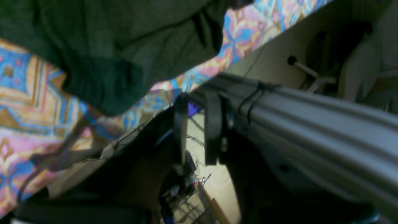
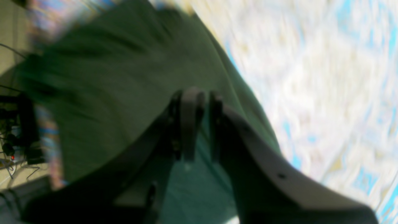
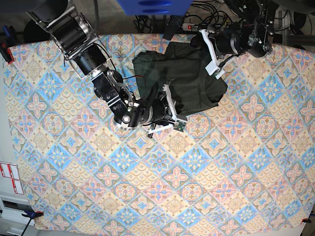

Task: Fold the T-shirt properly
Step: 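Press and tuck the bundle's edge with the right gripper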

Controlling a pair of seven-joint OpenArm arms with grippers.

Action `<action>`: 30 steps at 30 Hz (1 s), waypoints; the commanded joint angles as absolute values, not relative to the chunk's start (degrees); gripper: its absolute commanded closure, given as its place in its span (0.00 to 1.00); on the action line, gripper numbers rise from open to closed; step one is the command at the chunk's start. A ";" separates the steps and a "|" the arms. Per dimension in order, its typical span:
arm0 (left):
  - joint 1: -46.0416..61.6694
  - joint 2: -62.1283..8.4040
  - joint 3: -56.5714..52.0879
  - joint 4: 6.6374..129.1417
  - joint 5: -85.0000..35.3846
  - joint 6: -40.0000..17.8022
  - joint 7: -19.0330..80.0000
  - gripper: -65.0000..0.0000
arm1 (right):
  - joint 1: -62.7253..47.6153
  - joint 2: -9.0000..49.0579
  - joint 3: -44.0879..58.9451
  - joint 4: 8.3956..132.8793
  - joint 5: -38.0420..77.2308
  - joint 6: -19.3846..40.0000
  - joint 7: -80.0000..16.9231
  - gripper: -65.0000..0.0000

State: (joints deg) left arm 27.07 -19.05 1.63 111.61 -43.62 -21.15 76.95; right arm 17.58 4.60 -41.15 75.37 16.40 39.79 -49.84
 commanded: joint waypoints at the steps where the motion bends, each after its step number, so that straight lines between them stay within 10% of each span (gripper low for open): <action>1: 25.98 -18.15 1.80 110.11 -42.42 -21.05 76.53 0.85 | 19.82 2.24 -41.01 75.03 17.89 40.00 -46.99 0.88; 18: 15.96 -16.22 1.89 93.32 -33.71 -21.32 75.91 0.84 | 23.08 -0.22 -40.84 59.30 -0.04 40.00 -43.38 0.89; 30: 10.86 -16.92 8.22 88.48 -29.49 -21.05 71.43 0.85 | 21.76 9.54 -40.57 64.66 0.04 40.00 -43.65 0.89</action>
